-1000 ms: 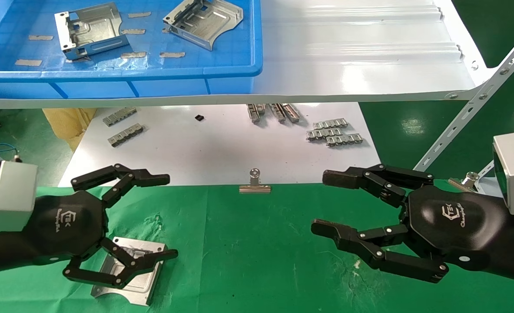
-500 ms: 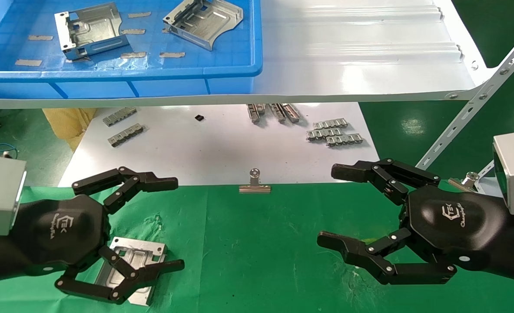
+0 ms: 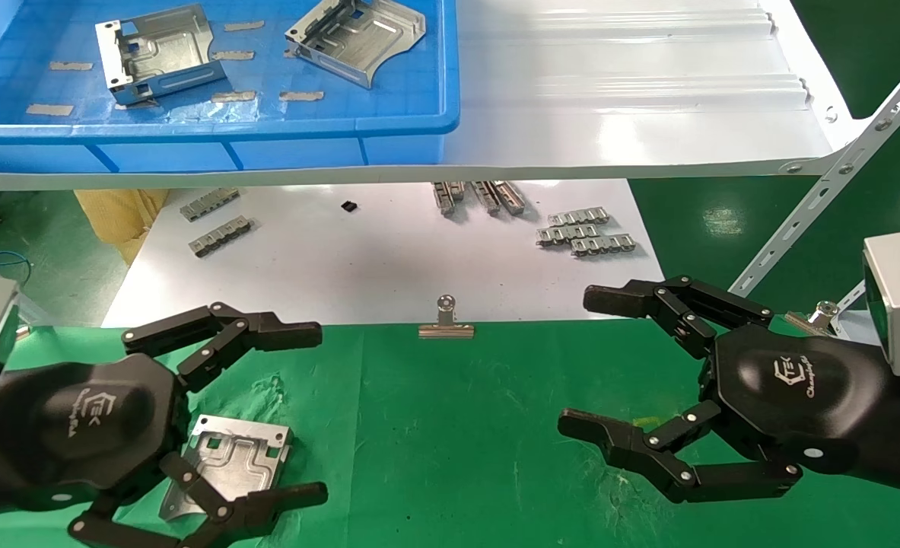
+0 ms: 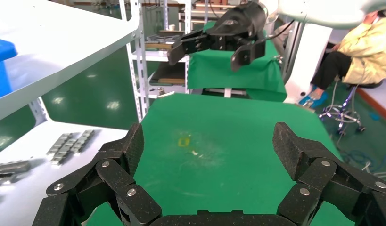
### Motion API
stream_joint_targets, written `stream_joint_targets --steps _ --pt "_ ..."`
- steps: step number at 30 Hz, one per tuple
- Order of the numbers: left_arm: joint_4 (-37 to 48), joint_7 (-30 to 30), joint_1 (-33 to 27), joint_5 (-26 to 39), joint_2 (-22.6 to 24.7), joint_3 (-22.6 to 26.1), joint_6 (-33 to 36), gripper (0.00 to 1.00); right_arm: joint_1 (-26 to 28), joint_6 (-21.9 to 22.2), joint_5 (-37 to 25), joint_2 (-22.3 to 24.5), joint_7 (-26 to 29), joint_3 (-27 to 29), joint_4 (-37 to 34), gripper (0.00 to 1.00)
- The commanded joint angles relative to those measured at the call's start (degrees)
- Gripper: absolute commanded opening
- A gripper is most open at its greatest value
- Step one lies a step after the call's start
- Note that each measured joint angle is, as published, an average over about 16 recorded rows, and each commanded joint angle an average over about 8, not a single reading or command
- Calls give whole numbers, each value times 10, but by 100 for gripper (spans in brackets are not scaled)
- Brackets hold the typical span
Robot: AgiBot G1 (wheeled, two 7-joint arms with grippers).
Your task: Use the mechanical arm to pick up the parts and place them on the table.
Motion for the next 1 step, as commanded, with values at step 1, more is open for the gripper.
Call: stream_joint_targets --steps 1 --pt "-9 -19 9 1 3 -17 6 100 0 0 0 0 0 0 0 100"
